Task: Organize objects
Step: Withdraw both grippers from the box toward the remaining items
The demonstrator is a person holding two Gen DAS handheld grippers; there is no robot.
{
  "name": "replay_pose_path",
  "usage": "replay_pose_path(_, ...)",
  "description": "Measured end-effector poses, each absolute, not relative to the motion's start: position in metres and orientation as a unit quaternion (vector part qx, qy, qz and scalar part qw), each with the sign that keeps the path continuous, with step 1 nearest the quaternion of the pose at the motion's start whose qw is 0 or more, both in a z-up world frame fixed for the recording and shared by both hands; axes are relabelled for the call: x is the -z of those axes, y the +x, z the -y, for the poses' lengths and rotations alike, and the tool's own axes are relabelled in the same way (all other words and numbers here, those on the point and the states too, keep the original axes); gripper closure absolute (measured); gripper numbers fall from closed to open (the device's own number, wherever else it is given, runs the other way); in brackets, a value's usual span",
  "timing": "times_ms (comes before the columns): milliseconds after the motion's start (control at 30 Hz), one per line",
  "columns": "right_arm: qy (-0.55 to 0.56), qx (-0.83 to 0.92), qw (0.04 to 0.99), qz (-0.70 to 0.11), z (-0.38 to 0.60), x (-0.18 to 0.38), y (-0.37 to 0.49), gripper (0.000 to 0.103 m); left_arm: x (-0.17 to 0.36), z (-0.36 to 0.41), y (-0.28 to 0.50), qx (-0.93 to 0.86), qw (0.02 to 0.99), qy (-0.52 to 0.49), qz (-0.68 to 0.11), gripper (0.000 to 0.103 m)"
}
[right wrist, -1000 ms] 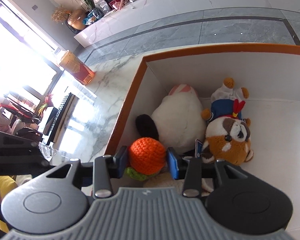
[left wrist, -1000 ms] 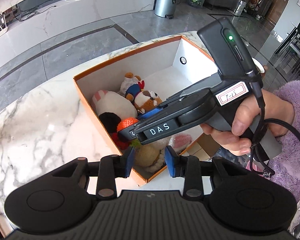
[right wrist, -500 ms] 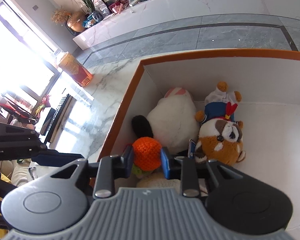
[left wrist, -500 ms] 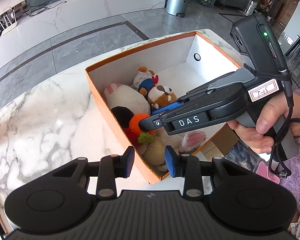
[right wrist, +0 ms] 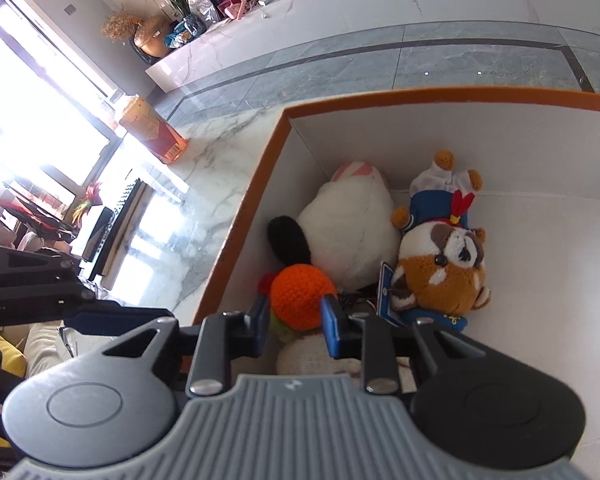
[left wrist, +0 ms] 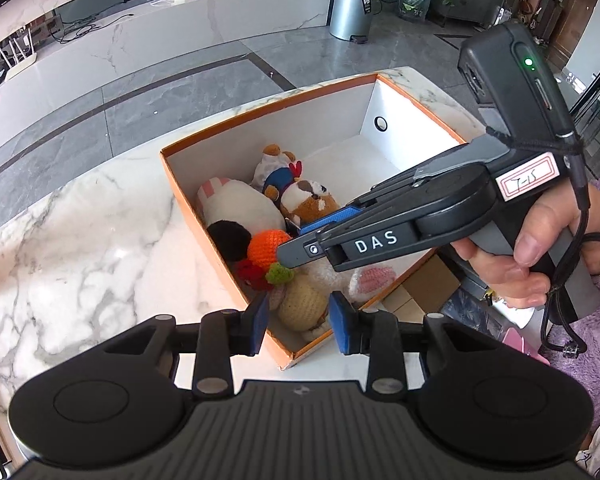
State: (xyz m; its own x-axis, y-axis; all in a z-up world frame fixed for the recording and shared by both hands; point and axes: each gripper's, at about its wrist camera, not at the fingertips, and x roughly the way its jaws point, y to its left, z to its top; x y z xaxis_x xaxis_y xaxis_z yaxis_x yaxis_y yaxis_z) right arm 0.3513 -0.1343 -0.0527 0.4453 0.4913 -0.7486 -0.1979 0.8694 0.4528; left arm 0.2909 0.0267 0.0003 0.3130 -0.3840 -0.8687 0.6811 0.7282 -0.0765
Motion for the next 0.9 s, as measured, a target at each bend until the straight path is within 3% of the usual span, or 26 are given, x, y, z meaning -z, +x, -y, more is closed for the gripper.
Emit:
replay_pose_path(500, 0.129, -0.184, 0.898, -0.379, 0.206, -0.028, 0.23, 0.072, -0.031, 0.004, 0.201, 0.38, 0.823, 0.075, -0.416, 0.064)
replay_pose_path(900, 0.12, -0.095, 0.902, -0.403, 0.261, 0.02, 0.106, 0.072, 0.034, 0.035, 0.117, 0.361, 0.816, 0.003, -0.451, 0.064)
